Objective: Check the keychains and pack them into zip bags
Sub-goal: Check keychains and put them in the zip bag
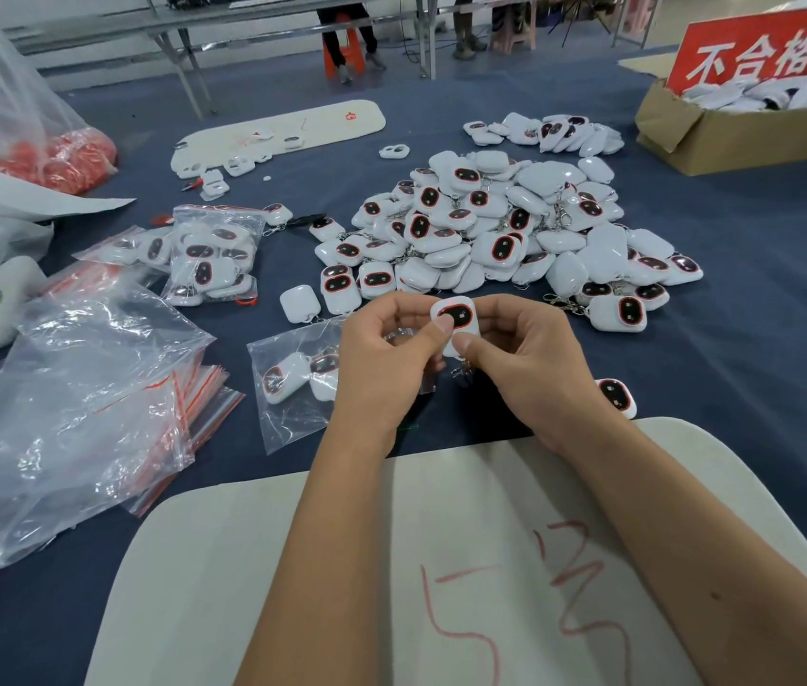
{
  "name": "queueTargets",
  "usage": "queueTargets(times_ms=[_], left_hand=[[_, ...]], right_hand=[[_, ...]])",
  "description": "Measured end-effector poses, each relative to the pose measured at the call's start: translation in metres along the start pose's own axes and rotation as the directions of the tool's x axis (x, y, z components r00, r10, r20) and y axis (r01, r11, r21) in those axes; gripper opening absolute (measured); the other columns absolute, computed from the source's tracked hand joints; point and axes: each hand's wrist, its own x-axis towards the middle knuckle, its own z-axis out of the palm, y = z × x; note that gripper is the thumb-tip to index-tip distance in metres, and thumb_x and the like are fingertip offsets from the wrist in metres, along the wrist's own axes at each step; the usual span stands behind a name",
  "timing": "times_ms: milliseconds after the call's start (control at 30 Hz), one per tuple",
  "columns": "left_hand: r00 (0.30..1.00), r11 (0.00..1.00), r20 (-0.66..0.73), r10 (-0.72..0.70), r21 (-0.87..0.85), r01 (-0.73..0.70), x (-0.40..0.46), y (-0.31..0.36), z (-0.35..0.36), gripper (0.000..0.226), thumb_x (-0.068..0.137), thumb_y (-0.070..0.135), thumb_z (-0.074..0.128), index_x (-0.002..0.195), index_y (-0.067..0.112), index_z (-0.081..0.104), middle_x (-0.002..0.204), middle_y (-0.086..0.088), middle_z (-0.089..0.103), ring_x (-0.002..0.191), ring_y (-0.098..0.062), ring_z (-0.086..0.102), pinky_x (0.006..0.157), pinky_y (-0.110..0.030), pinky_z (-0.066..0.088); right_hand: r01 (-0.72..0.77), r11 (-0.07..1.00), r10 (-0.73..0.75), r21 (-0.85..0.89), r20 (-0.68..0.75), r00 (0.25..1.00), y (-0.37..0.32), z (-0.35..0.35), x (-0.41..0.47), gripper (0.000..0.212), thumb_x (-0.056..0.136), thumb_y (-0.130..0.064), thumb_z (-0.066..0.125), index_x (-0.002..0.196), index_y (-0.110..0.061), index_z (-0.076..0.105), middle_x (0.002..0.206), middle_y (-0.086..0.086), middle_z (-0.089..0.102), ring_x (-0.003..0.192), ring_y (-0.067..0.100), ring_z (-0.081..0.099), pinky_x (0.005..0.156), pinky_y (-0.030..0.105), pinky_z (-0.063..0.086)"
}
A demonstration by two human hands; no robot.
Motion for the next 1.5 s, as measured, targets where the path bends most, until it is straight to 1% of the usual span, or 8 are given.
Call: queueTargets(times_ms=[233, 500, 667, 767, 967, 1233, 1367, 1500], left_hand=[[0.932, 0.937, -0.325, 0.158, 0.348, -0.037, 0.001, -0.004, 0.001, 0.01, 0.093, 0.019, 0.071, 0.084, 0.018, 0.066, 0.075, 0.009, 0.066, 0.068, 0.001, 0.058, 0.063, -0.008, 0.041], [0.938, 0.753, -0.281, 0.202, 0.658, 0.035, -0.001, -0.001, 0.001, 0.033, 0.079, 0.026, 0.084, 0.092, 0.016, 0.055, 0.083, 0.001, 0.06, 0.082, -0.021, 0.059, 0.075, -0.035, 0.049], [0.926, 0.756, -0.323, 0.194, 0.65, 0.068, -0.002, 0.001, -0.002, 0.005, 0.086, 0.011, 0.066, 0.085, 0.013, 0.062, 0.08, -0.001, 0.066, 0.079, -0.022, 0.063, 0.074, -0.036, 0.052], [0.931, 0.802, -0.325, 0.166, 0.595, 0.064, -0.003, 0.003, -0.004, 0.014, 0.086, 0.006, 0.063, 0.077, 0.016, 0.065, 0.071, 0.005, 0.065, 0.069, -0.011, 0.061, 0.066, -0.026, 0.049], [0.992, 0.969, -0.118, 0.042, 0.245, -0.012, -0.002, 0.01, -0.011, 0.016, 0.09, 0.0, 0.068, 0.079, 0.011, 0.072, 0.064, -0.005, 0.065, 0.052, -0.015, 0.056, 0.048, -0.024, 0.046], [0.949, 0.89, 0.007, 0.315, 0.344, -0.298, -0.01, 0.013, -0.008, 0.016, 0.086, 0.001, 0.071, 0.079, 0.014, 0.07, 0.073, 0.003, 0.067, 0.065, -0.018, 0.061, 0.059, -0.018, 0.05], [0.915, 0.868, -0.068, 0.398, 0.35, -0.351, -0.009, 0.014, -0.006, 0.015, 0.085, 0.002, 0.069, 0.078, 0.015, 0.068, 0.07, 0.006, 0.066, 0.06, -0.007, 0.058, 0.059, -0.015, 0.047], [0.901, 0.873, -0.125, 0.416, 0.332, -0.357, -0.008, 0.013, -0.006, 0.013, 0.084, 0.004, 0.067, 0.078, 0.015, 0.069, 0.069, 0.009, 0.065, 0.06, -0.004, 0.058, 0.057, -0.017, 0.049]], right_hand=[[-0.01, 1.0, 0.01, 0.011, -0.031, 0.999, 0.001, 0.001, 0.0, 0.023, 0.094, -0.002, 0.071, 0.103, -0.022, 0.077, 0.091, -0.002, 0.08, 0.079, 0.007, 0.07, 0.074, 0.019, 0.057], [-0.026, 0.999, 0.027, 0.026, -0.052, 0.998, 0.002, 0.0, 0.001, 0.022, 0.096, -0.006, 0.069, 0.109, -0.023, 0.075, 0.097, -0.005, 0.079, 0.087, 0.008, 0.072, 0.08, 0.021, 0.058], [-0.05, 0.988, 0.058, 0.145, -0.049, 0.997, 0.0, 0.002, 0.001, 0.016, 0.104, -0.009, 0.061, 0.114, -0.019, 0.069, 0.084, -0.004, 0.072, 0.071, 0.019, 0.073, 0.065, 0.03, 0.061], [-0.074, 0.992, 0.085, 0.099, -0.11, 0.99, 0.001, 0.002, 0.001, 0.014, 0.102, -0.013, 0.066, 0.114, -0.02, 0.065, 0.078, -0.005, 0.069, 0.059, 0.016, 0.066, 0.053, 0.024, 0.05], [0.047, 0.989, -0.073, -0.139, -0.191, 0.979, -0.001, 0.004, -0.001, 0.005, 0.097, -0.022, 0.073, 0.094, -0.022, 0.077, 0.078, -0.007, 0.072, 0.068, 0.012, 0.063, 0.065, 0.022, 0.049], [0.123, 0.961, -0.147, -0.246, -0.082, 0.986, -0.001, 0.007, -0.006, 0.006, 0.094, -0.021, 0.077, 0.099, -0.024, 0.078, 0.075, -0.009, 0.073, 0.067, 0.005, 0.064, 0.067, 0.018, 0.048], [0.155, 0.987, -0.153, -0.041, 0.046, 0.987, -0.004, 0.007, -0.008, 0.021, 0.097, -0.003, 0.07, 0.11, -0.019, 0.072, 0.087, -0.002, 0.077, 0.063, 0.016, 0.068, 0.061, 0.02, 0.051], [0.194, 0.96, -0.163, -0.203, 0.158, 0.974, -0.007, 0.009, -0.012, 0.039, 0.098, 0.006, 0.058, 0.106, -0.027, 0.075, 0.071, -0.006, 0.072, 0.058, 0.019, 0.069, 0.065, 0.023, 0.053]])
